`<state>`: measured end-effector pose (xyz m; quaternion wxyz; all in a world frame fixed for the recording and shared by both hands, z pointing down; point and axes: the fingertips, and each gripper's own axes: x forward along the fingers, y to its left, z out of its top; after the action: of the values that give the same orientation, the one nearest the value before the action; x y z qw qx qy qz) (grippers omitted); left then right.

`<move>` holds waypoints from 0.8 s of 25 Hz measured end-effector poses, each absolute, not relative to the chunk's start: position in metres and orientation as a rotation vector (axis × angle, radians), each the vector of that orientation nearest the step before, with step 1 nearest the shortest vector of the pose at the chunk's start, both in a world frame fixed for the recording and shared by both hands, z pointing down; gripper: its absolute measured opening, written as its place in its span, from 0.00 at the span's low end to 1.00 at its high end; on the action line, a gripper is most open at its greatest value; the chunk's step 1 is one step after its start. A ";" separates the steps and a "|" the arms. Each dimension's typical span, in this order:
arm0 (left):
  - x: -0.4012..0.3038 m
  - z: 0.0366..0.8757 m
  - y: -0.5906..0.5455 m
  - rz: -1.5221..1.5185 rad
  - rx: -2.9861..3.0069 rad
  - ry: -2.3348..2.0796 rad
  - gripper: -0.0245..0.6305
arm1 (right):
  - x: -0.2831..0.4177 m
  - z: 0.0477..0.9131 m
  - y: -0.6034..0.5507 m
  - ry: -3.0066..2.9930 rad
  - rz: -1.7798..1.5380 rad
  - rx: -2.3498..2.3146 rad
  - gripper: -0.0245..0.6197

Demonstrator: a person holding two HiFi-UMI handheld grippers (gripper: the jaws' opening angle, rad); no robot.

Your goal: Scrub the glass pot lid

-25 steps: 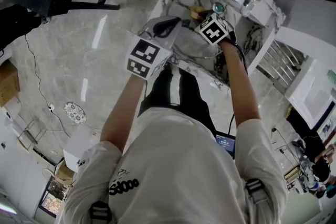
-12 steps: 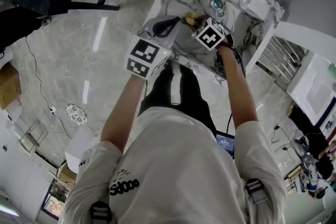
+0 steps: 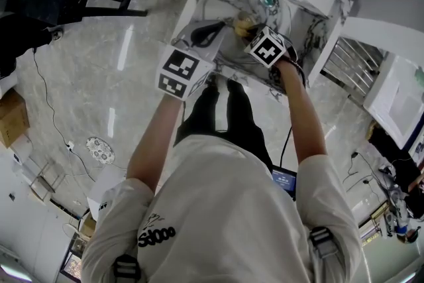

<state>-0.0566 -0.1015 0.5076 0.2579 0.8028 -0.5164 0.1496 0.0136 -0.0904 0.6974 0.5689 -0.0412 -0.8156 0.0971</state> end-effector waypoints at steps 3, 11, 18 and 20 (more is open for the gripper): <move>-0.050 0.507 -0.102 0.410 2.188 -1.385 0.05 | 0.022 0.697 -0.093 -1.926 0.214 -0.085 0.12; -0.045 0.507 -0.105 0.419 2.204 -1.365 0.05 | 0.044 0.694 -0.117 -1.917 0.254 0.002 0.12; -0.054 0.509 -0.105 0.420 2.185 -1.380 0.05 | 0.044 0.699 -0.150 -1.921 0.276 0.116 0.12; -0.058 0.509 -0.106 0.416 2.177 -1.388 0.05 | 0.044 0.701 -0.158 -1.903 0.269 0.144 0.12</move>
<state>-0.0578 -0.1056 0.5091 0.2600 0.8038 -0.5126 0.1536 0.0439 -0.1582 0.7013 0.5706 0.0615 -0.8108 0.1148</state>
